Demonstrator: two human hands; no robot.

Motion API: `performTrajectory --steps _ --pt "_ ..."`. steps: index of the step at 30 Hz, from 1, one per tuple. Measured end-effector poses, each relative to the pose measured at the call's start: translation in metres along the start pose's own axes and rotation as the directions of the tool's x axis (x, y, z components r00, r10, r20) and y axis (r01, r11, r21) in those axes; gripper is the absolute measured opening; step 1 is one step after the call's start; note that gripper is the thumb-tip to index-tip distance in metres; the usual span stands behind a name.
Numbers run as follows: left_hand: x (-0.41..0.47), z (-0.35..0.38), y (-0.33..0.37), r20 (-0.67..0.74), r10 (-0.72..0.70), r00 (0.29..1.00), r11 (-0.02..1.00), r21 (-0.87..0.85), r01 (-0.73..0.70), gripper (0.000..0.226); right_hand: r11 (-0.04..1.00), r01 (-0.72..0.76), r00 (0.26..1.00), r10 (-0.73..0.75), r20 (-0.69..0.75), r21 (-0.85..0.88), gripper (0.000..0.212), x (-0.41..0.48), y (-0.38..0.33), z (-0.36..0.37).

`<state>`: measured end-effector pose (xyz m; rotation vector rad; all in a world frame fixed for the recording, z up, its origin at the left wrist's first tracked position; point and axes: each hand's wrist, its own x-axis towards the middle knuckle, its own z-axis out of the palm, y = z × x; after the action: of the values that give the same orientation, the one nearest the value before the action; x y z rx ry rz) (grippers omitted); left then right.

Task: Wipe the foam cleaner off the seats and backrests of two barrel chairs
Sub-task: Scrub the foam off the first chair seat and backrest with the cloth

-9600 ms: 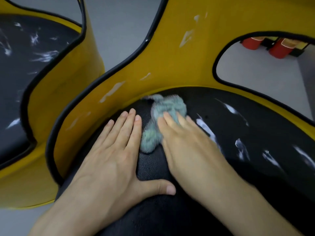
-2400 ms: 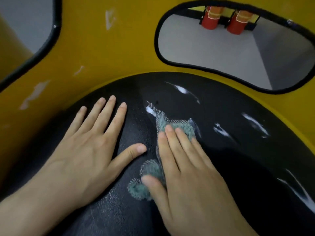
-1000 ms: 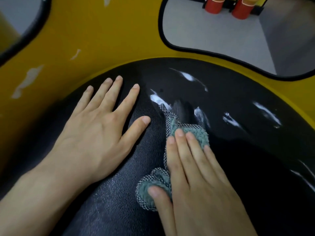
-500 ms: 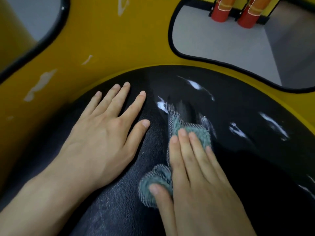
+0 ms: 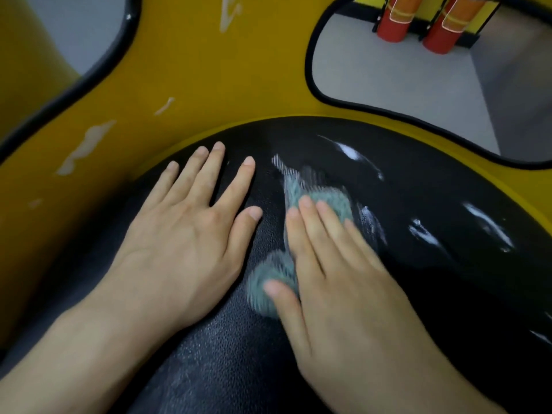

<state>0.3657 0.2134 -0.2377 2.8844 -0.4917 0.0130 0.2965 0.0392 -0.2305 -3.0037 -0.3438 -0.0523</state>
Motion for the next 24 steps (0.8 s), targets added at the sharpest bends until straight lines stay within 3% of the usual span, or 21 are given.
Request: performTrajectory --steps 6,11,14,21,24 --pt "0.000 -0.003 0.002 0.020 -0.012 1.000 1.000 -0.019 0.013 0.073 0.999 0.033 0.999 -0.033 0.031 -0.023 0.073 -0.009 0.002 0.000" --pt "0.000 -0.012 0.005 0.105 -0.036 0.994 0.996 -0.075 0.044 0.098 0.999 0.024 0.989 -0.019 0.148 -0.032 0.083 0.054 0.012 -0.008" --pt "0.000 -0.015 0.004 0.130 -0.026 0.991 0.998 -0.047 0.032 0.108 0.999 0.025 0.989 -0.019 0.144 -0.040 0.084 0.068 0.012 -0.010" --pt "0.000 -0.016 0.003 0.152 -0.019 0.988 1.000 -0.019 0.022 0.098 0.999 0.045 0.998 -0.044 0.053 -0.008 0.077 -0.012 0.007 -0.005" --pt "-0.002 -0.016 0.002 0.155 -0.028 0.988 1.000 -0.008 0.030 0.096 0.999 0.023 0.995 -0.020 0.102 -0.029 0.078 -0.005 0.009 -0.005"
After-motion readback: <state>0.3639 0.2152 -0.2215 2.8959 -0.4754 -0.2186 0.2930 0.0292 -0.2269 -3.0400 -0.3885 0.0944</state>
